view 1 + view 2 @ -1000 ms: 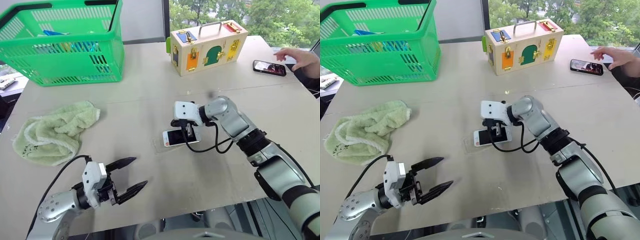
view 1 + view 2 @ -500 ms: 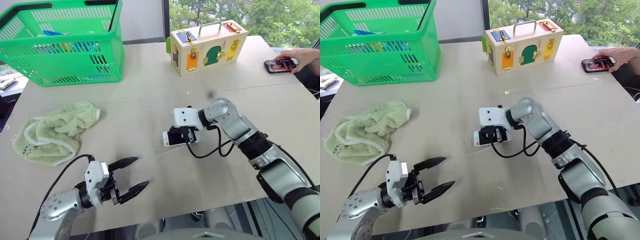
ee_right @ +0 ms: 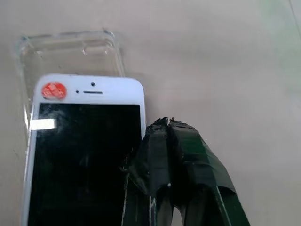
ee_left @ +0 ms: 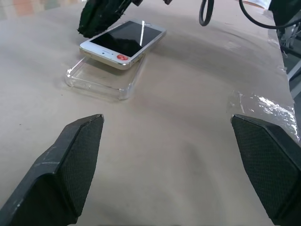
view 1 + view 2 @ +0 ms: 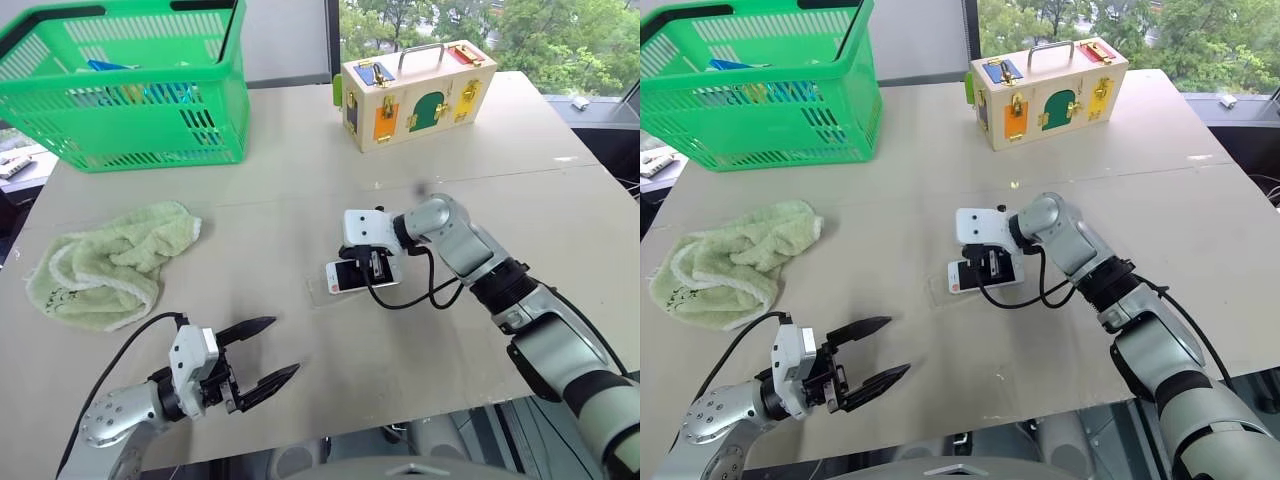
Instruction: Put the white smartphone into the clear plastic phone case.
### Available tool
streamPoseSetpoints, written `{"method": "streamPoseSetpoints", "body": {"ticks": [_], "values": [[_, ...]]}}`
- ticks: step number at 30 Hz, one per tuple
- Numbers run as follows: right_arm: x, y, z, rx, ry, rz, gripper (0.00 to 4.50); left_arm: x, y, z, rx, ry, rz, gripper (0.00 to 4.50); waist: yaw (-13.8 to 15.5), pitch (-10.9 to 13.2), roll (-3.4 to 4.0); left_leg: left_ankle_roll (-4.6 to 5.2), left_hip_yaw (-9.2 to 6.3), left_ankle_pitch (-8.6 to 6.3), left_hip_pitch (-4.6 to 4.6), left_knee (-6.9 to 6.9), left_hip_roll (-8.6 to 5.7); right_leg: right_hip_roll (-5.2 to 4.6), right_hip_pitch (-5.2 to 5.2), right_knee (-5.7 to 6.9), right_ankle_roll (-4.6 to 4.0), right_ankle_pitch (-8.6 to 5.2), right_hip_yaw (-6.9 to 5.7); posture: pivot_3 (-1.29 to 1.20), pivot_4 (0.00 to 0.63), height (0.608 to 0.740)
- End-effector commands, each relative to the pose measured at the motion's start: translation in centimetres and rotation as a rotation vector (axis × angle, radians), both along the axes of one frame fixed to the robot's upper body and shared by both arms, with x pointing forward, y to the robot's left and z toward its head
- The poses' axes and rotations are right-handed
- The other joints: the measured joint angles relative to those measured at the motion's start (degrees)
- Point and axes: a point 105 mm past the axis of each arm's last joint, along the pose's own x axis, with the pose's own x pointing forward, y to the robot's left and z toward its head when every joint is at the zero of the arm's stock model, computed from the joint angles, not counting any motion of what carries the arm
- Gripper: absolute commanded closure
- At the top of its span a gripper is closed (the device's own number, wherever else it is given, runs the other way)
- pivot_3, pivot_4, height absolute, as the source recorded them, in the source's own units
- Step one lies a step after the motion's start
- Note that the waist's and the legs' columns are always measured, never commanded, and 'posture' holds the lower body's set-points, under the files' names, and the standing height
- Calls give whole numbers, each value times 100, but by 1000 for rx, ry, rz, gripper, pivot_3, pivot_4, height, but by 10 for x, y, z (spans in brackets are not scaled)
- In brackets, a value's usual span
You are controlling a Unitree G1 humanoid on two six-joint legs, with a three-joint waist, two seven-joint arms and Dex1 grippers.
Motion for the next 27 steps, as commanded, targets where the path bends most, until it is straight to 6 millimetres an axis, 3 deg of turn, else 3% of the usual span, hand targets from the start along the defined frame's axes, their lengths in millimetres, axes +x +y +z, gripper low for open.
{"method": "streamPoseSetpoints", "body": {"ticks": [1, 10, 13, 16, 22, 27], "values": [[-5, 2, 2, -20, -4, 48, 4464, -2, -4, 7, 0, -31, -11, 0, -1, 0, 0, 0, 0, 0, 0, 0, 0, 0, 0, 0, 0, 0, 0, 0, 150, 740], [-9, 5, 10, 5, -19, 88, 4464, -3, -4, 6, -2, -29, -8, 0, -2, 0, 0, 0, -1, 0, 1, 0, 0, 1, 0, 1, 0, 0, -1, 0, 150, 740], [-7, 10, 27, 104, -20, 76, 4464, -2, -4, 6, -3, -32, -7, 0, -2, 0, 0, 0, -1, 0, 1, 0, 0, 1, 0, 1, 0, 0, 0, 0, 150, 740], [-23, 9, 45, 199, 79, 123, 4464, -3, -3, 7, -2, -33, -4, 0, -1, 1, 1, 0, -2, 0, 1, 0, 1, 2, 0, 1, 0, 0, -1, 0, 150, 740], [-67, -28, 46, 149, 266, 227, 4464, -5, -2, 7, 3, -31, 3, 0, 61, 0, 0, 0, -10, 0, -4, 1, 1, -9, 4, -7, 1, -1, -6, 0, 150, 740], [-90, -69, 17, -37, 363, 199, 4464, -4, -2, 8, 4, -30, -1, 0, 45, 0, 0, 0, -10, -1, 2, 4, -2, -12, 4, -5, 1, -1, -1, 0, 150, 740]]}}
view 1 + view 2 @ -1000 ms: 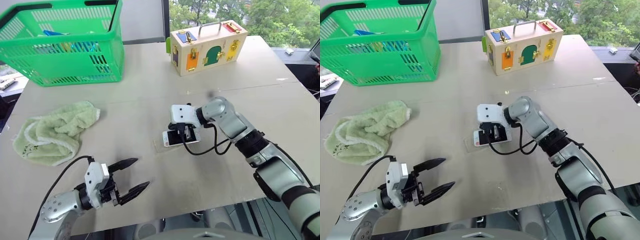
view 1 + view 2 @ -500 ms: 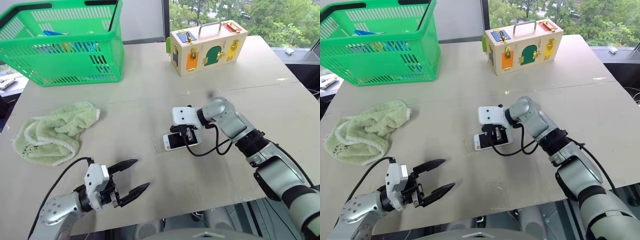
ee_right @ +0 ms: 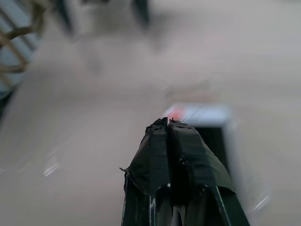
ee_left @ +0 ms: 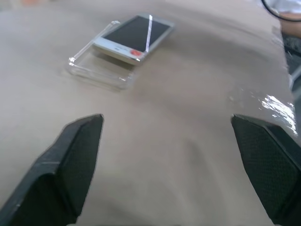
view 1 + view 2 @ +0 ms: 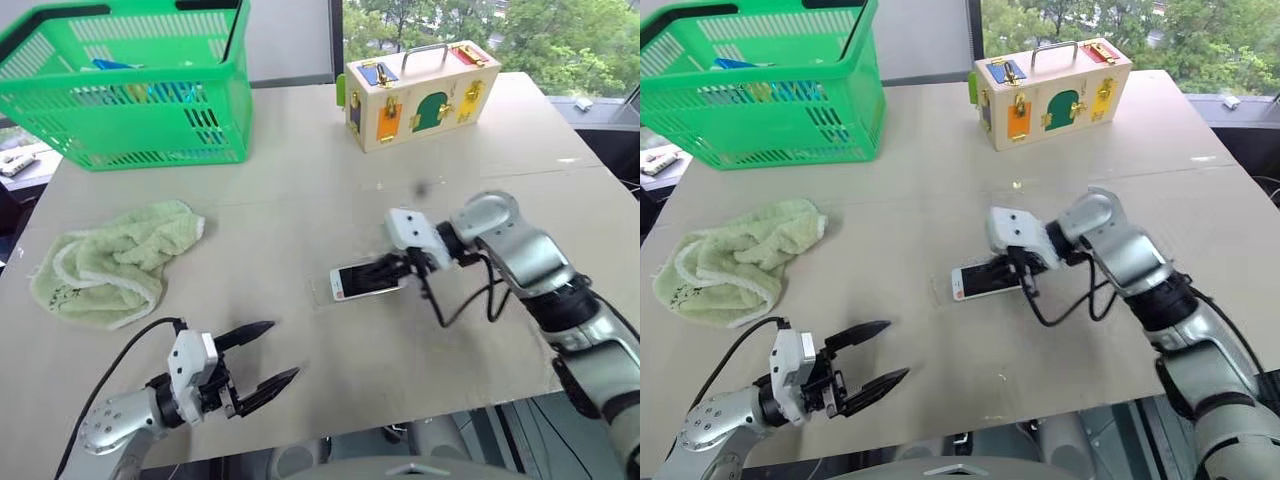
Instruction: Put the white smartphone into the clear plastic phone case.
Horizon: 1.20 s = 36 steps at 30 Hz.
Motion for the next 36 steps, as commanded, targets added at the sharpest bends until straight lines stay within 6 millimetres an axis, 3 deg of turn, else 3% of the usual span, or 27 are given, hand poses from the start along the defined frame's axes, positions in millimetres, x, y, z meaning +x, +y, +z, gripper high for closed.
{"method": "streamPoseSetpoints", "body": {"ticks": [1, 4, 10, 17, 36], "values": [[-15, -11, -11, -87, 5, 49, 4464, 1, -3, 10, 2, -46, -21, 0, -22, -1, -2, 0, 0, 0, 3, 0, 0, 2, 1, 1, 0, 0, 0, 0, 150, 740], [-7, -18, -25, -144, -40, 10, 4464, 4, -4, 10, 3, -50, -28, 0, -57, -1, -1, -1, 2, 0, 11, -1, 7, 13, 0, 6, -2, 1, 0, 0, 150, 740], [13, -17, -35, -165, -106, -64, 4464, 8, -3, 12, 6, -55, -40, 0, -37, -1, -1, -1, 5, 0, 12, 0, 7, 25, 0, 7, -15, 9, 0, 0, 150, 740], [31, -15, -31, -157, -165, -122, 4464, 7, -2, 11, 6, -50, -45, 0, -33, -1, -2, -1, 4, 0, 8, 1, 2, 19, 0, 1, -14, 9, 6, 0, 150, 740], [46, -10, -25, -139, -199, -140, 4464, 14, 3, 20, -45, -96, 17, 0, -35, -1, -2, -1, 6, 1, 9, 1, 3, 21, 0, 4, -15, 10, 4, 0, 150, 740]]}}
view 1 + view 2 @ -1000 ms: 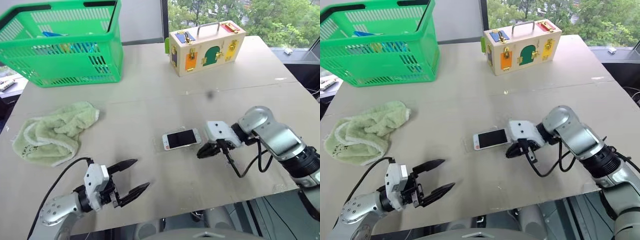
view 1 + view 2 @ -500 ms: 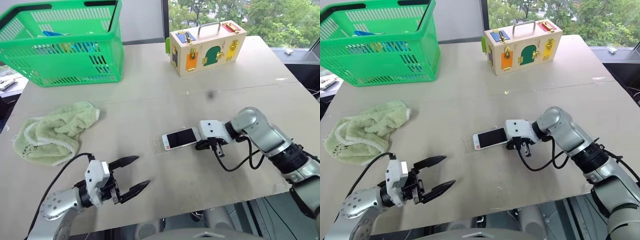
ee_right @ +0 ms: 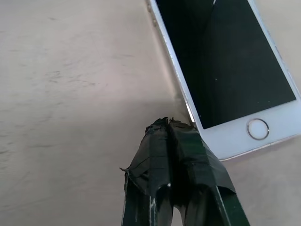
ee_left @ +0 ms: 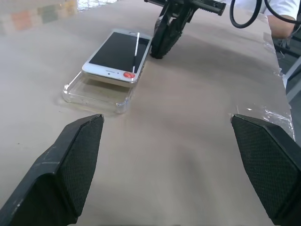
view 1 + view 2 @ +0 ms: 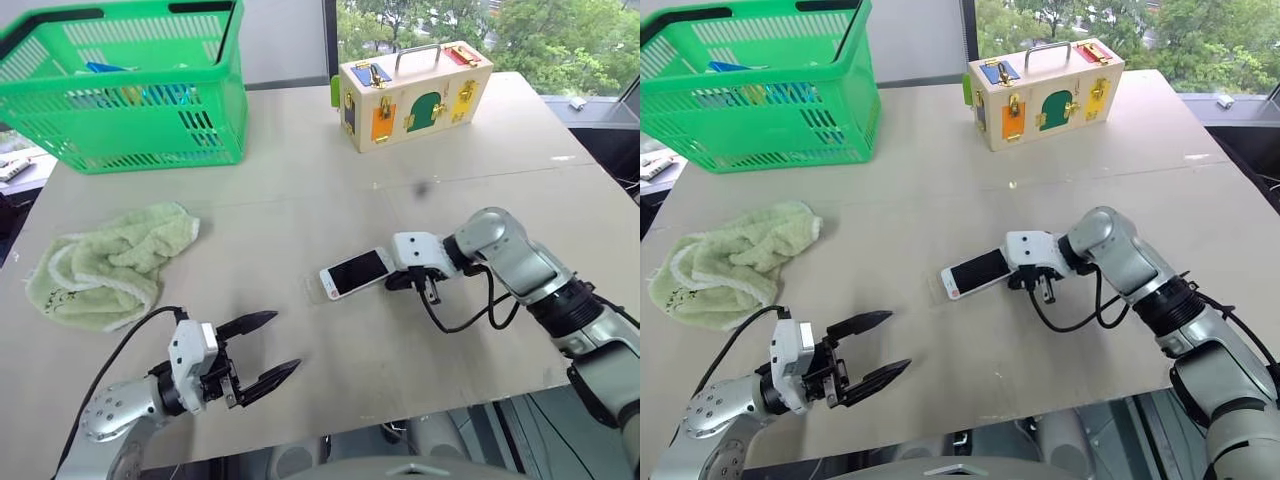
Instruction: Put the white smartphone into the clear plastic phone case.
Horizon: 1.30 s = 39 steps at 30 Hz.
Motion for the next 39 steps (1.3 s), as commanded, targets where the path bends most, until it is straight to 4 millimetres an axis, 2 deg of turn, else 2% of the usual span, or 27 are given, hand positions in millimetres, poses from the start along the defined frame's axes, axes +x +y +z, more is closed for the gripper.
{"method": "streamPoseSetpoints", "body": {"ticks": [1, 4, 8, 11, 14, 20, 24, 27, 33, 39], "values": [[5, 0, 14, 26, -43, -1, 4464, 5, 7, 9, -38, -46, 58, 0, 0, 0, 0, 0, 0, 0, 0, 0, 0, 0, 0, 0, 0, 0, 0, 0, 150, 740], [-3, 4, 20, 73, 8, 15, 4464, 8, 10, 13, -70, -80, 83, 0, 1, 0, 0, 0, 0, 0, 0, 1, 0, -1, 0, 0, 1, 0, 1, 0, 150, 740], [-28, 22, 45, 233, 135, 68, 4464, 9, 17, 13, -78, -69, 84, 0, -13, 0, 0, 0, -3, 0, -2, 1, 1, 1, 0, 0, 0, 0, -3, 0, 150, 740], [-21, 35, 48, 274, 91, 25, 4464, 7, 17, 11, -81, -51, 69, 0, -14, -1, -2, 0, -4, 0, 0, 0, 4, 5, 1, 1, 0, 0, -5, 0, 150, 740], [-6, 45, 37, 259, 27, -41, 4464, 3, 15, 10, -88, -32, 49, 0, -11, -1, -1, 0, -3, 0, 3, 1, 5, 3, 1, 1, -1, 1, 0, 0, 150, 740], [2, 59, 15, 216, 14, -78, 4464, -3, 20, 11, -105, -2, 46, 0, -10, -1, -1, 0, -2, 0, -5, 1, 3, 1, -3, 0, -2, 1, 0, 0, 150, 740], [4, 61, 1, 158, 10, -80, 4464, -6, 20, 9, -102, -1, 54, 0, -14, -4, -2, 0, 0, 0, -2, 2, 2, 1, -1, 1, -2, 1, -1, 0, 150, 740], [7, 62, -17, 91, -7, -82, 4464, -8, 19, 9, -104, -5, 66, 0, -20, -11, -2, 0, -1, 0, 11, 1, 3, 1, 6, 2, -2, 1, 1, 0, 150, 740], [14, 64, -33, 51, -30, -98, 4464, -9, 17, 9, -102, -8, 71, 0, -19, -38, 0, -2, -5, -2, 83, -8, 9, -2, 62, 4, -3, -1, 1, 0, 150, 740], [15, 60, -50, 26, -13, -109, 4464, -7, 17, 10, -99, -11, 70, 0, -19, -104, 13, -3, -2, -2, 91, -7, 20, -8, 63, 3, -3, -1, 1, 0, 150, 740]]}}
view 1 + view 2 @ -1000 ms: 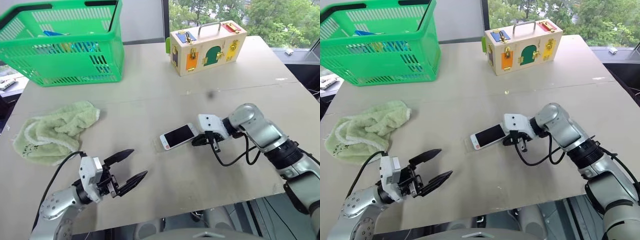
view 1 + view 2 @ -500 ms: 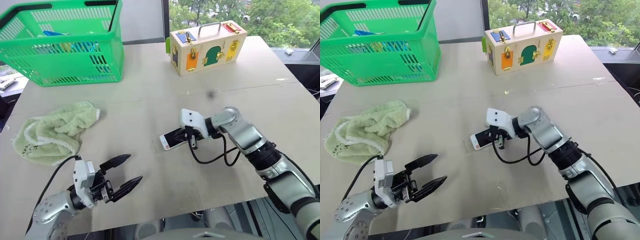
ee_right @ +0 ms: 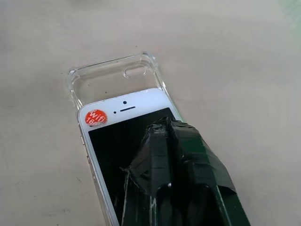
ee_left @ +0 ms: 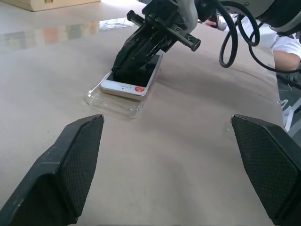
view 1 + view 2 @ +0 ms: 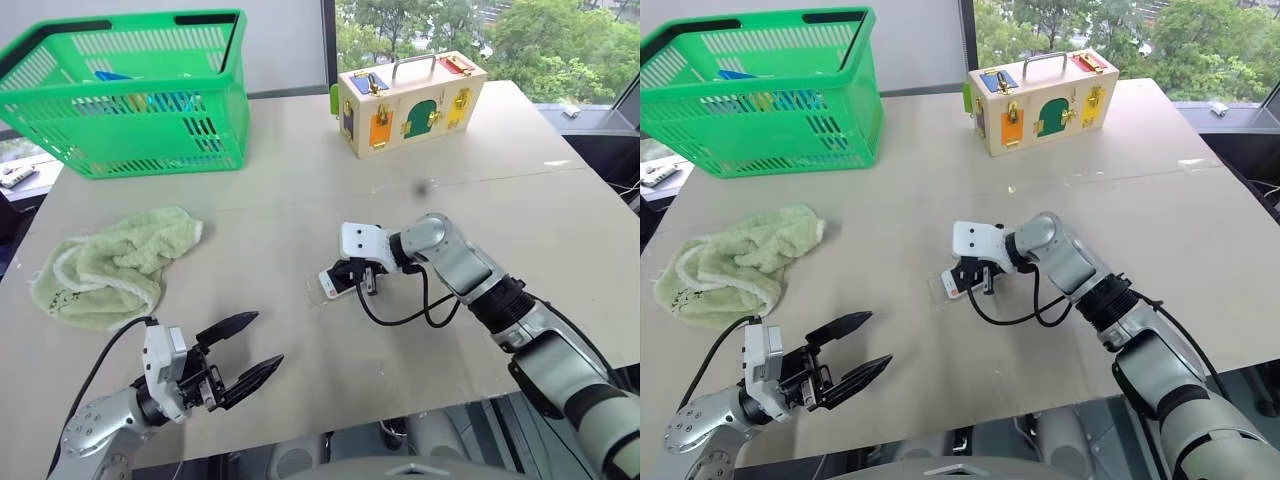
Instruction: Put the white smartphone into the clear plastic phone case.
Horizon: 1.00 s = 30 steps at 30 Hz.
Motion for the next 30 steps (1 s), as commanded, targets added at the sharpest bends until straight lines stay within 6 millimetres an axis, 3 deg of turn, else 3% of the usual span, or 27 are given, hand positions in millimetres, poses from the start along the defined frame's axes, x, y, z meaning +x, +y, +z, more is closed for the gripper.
{"method": "streamPoseSetpoints", "body": {"ticks": [1, 5, 8, 11, 15, 20, 23, 30], "values": [[1, -16, -39, -89, 73, -68, 4464, 1, -1, 9, 12, -46, -3, 0, -1, -19, 3, 0, 0, 0, 1, 0, 1, 0, 0, 0, 0, 0, 0, 0, 150, 740], [-3, -1, 6, 160, 154, -55, 4464, 1, -1, 9, 13, -45, -3, 0, -1, -28, 4, -11, -1, -6, 2, 0, 12, 2, -1, 0, 0, 0, -5, 0, 150, 740], [-8, 0, 41, 287, 172, -21, 4464, 0, -1, 8, 14, -41, -6, 0, 2, -12, 15, -1, 0, 0, -12, -1, 15, 2, -8, 0, 0, 0, -4, 0, 150, 740], [-22, -6, 55, 302, 197, 24, 4464, 1, -2, 7, 15, -40, -12, 0, 6, -3, 28, 0, 2, 0, -23, -10, 11, 2, -17, -3, -1, 0, -3, 0, 150, 740], [-38, -14, 58, 258, 219, 71, 4464, 4, -2, 7, 15, -42, -22, 0, 12, -1, 25, -3, 4, -2, -25, -42, -8, 1, -24, -16, -13, -12, -5, 0, 150, 740], [-56, -32, 35, 67, 266, 118, 4464, 6, -2, 6, 17, -42, -31, 0, 7, 3, 21, -3, 4, -2, -26, -52, -11, 1, -33, -16, -16, -15, -4, 0, 150, 740], [-56, -39, 17, -18, 257, 107, 4464, 7, -1, 6, 17, -43, -33, 0, -1, 5, 18, -3, 3, -2, -25, -53, -11, 2, -35, -16, -17, -15, -4, 0, 150, 740], [-43, -39, 11, -30, 218, 63, 4464, 5, -2, 6, 19, -40, -36, 0, 5, 10, 12, -3, 5, -2, -31, -54, -11, 3, -43, -13, -16, -15, -3, 0, 150, 740]]}}
